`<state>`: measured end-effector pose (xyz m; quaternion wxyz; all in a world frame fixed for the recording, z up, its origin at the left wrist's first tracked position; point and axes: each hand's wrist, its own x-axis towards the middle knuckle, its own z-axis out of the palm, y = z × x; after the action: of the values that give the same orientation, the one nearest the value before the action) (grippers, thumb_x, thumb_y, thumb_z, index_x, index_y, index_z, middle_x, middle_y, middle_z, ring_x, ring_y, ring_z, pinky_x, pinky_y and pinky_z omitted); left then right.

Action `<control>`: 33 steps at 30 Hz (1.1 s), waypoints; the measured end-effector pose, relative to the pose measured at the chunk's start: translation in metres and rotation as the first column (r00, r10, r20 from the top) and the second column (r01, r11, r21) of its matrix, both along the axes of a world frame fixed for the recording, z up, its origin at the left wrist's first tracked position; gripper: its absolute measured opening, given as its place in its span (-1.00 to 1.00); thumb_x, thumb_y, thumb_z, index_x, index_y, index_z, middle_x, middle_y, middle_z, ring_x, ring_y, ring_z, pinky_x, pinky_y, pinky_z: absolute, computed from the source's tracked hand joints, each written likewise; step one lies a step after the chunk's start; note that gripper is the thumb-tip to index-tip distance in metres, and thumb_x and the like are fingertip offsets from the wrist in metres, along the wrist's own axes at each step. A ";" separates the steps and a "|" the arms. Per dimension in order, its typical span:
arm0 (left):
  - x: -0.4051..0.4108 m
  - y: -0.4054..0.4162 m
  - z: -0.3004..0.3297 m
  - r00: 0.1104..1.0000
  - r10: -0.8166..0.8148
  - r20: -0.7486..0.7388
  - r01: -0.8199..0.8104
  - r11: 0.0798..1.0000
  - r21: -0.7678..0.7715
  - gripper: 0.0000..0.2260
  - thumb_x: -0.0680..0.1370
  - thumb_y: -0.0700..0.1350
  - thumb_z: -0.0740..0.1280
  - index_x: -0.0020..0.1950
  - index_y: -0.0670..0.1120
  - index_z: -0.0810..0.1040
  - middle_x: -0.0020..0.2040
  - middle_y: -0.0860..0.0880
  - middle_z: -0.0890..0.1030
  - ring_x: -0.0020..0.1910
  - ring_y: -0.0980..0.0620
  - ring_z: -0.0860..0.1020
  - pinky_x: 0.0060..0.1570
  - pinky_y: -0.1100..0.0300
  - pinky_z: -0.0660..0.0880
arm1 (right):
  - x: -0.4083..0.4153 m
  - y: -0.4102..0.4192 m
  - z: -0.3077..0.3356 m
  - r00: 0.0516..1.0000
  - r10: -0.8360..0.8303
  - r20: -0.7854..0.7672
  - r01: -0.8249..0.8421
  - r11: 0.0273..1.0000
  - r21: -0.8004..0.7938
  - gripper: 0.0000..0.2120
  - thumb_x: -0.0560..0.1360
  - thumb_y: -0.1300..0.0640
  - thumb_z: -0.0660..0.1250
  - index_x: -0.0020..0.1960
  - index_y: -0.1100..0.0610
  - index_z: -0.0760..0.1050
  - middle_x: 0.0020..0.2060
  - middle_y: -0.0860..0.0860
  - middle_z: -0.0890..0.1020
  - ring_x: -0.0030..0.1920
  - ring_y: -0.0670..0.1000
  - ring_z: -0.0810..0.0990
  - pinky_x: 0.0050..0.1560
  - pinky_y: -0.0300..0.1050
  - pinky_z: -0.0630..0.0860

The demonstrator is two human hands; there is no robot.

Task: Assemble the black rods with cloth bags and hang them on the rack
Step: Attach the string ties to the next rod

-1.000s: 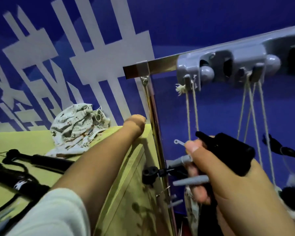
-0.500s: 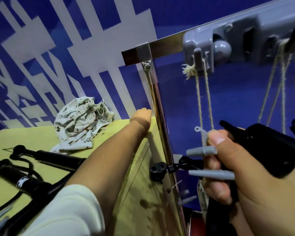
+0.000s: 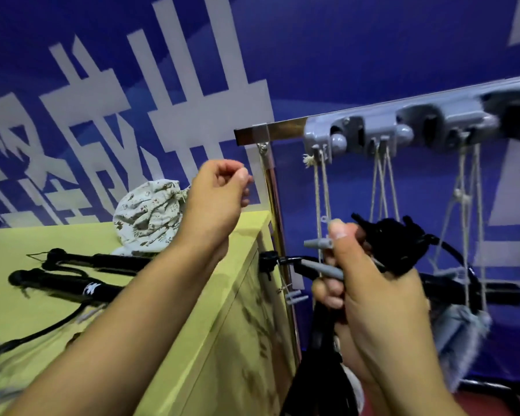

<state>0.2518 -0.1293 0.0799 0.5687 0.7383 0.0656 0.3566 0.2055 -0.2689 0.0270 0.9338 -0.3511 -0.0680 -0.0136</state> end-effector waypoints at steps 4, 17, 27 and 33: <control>-0.092 -0.051 0.003 0.963 -0.104 0.250 0.145 0.978 -0.153 -0.88 0.50 -0.22 0.32 -0.08 -0.01 0.59 -0.26 0.09 0.64 -0.24 0.20 0.58 -0.13 0.34 0.56 | -0.035 -0.003 0.008 0.996 0.014 0.085 -0.011 0.999 -0.033 -0.80 0.48 0.26 0.30 -0.31 0.16 0.45 -0.59 -0.03 0.52 -0.67 -0.15 0.31 -0.64 -0.37 0.24; -0.170 -0.085 -0.040 0.829 0.128 0.544 0.074 0.940 -0.334 -0.91 0.34 -0.07 0.38 -0.23 0.10 0.64 -0.17 -0.01 0.70 -0.17 -0.02 0.68 -0.18 0.23 0.58 | -0.097 -0.002 0.017 0.985 -0.036 0.170 0.075 0.970 -0.231 -0.74 0.46 0.25 0.35 -0.37 0.01 0.54 -0.58 -0.06 0.49 -0.59 -0.15 0.35 -0.59 -0.34 0.27; -0.173 -0.080 -0.043 0.817 0.125 0.563 -0.004 0.977 -0.211 -0.89 0.37 -0.06 0.38 -0.18 0.14 0.65 -0.15 0.02 0.70 -0.14 -0.04 0.68 -0.08 0.16 0.59 | -0.103 0.000 0.017 0.975 -0.019 0.220 0.087 0.950 -0.301 -0.81 0.44 0.23 0.36 -0.34 0.09 0.55 -0.57 -0.06 0.52 -0.58 -0.16 0.35 -0.60 -0.31 0.28; -0.173 -0.079 -0.046 0.811 0.138 0.569 -0.028 0.980 -0.197 -0.87 0.39 -0.09 0.37 -0.18 0.15 0.64 -0.14 0.04 0.70 -0.14 -0.03 0.68 -0.09 0.16 0.59 | -0.104 -0.001 0.017 0.971 -0.016 0.240 0.091 0.948 -0.304 -0.81 0.44 0.23 0.37 -0.34 0.09 0.55 -0.57 -0.06 0.52 -0.59 -0.16 0.37 -0.59 -0.33 0.28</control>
<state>0.0792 -0.2082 0.0341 0.6094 0.5368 -0.0467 0.5816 0.1016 -0.2697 0.0437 0.8509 -0.4924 -0.1692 -0.0695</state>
